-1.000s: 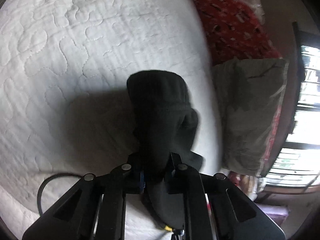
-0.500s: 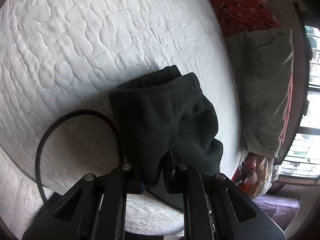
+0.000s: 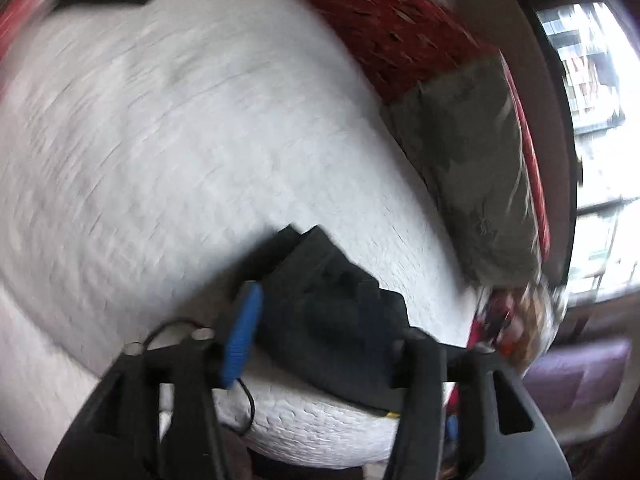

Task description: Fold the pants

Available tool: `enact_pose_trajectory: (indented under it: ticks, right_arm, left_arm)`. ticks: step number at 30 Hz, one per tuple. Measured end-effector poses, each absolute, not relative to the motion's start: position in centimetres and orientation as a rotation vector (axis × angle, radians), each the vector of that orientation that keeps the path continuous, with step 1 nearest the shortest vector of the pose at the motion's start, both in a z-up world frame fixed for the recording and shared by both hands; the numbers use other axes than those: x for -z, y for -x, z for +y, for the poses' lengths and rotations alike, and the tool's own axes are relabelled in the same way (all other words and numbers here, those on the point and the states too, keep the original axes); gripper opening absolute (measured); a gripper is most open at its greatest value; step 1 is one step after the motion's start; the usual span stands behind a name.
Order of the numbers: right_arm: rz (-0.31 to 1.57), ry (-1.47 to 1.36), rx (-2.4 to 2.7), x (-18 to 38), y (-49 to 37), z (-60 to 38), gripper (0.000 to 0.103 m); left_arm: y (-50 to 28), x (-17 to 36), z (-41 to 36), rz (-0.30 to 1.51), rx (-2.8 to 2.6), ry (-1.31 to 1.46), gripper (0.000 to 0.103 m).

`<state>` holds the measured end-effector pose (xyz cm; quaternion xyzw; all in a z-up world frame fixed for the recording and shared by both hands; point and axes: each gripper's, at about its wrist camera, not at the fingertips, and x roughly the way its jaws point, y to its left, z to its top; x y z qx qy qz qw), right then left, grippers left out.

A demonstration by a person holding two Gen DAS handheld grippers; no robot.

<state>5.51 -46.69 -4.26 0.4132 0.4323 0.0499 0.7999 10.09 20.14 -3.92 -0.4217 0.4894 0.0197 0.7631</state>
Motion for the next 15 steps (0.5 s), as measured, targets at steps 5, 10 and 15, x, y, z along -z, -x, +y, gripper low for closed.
enact_pose_trajectory:
  ticks: [5,10,15]
  right_arm:
    - [0.993,-0.741,-0.371,2.3,-11.5,-38.4,0.043]
    - [1.11,-0.559,-0.603,2.1,-17.4,-27.3,0.051]
    - [1.198,-0.389,-0.667,3.3,-22.4,-19.1,0.051]
  left_arm:
    - [-16.2,4.7,18.5,1.236,0.058,0.727,0.054]
    - [-18.7,5.8,18.4,1.331,0.113,0.646,0.054]
    - [-19.5,7.1,18.6,1.427,0.189,0.585,0.054]
